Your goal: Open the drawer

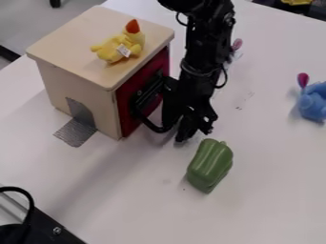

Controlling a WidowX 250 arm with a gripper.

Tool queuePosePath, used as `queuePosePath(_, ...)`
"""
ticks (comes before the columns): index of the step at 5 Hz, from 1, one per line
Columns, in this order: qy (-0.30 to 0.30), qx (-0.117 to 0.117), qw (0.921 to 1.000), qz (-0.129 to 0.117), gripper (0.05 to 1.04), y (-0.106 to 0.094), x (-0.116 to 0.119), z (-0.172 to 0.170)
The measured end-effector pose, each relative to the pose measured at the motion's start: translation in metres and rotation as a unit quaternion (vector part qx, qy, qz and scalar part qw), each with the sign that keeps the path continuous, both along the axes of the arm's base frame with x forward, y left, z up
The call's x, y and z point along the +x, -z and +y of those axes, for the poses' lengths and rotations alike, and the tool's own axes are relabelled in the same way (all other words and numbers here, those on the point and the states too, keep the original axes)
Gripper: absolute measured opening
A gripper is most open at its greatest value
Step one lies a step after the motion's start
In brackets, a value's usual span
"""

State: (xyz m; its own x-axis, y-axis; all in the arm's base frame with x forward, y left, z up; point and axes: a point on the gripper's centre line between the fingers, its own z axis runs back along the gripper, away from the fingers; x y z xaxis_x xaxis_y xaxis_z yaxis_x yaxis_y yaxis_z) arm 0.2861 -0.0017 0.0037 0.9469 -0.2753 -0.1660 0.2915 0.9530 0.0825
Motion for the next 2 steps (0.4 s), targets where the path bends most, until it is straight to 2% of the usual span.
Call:
queuePosePath(1,-0.005,-0.003,1.0,0.0,0.254,-0.0002,0.0001,-0.0025)
queuePosePath(2,-0.009,-0.008,0.9999,-0.001,0.248,-0.0005,0.0007,-0.0054)
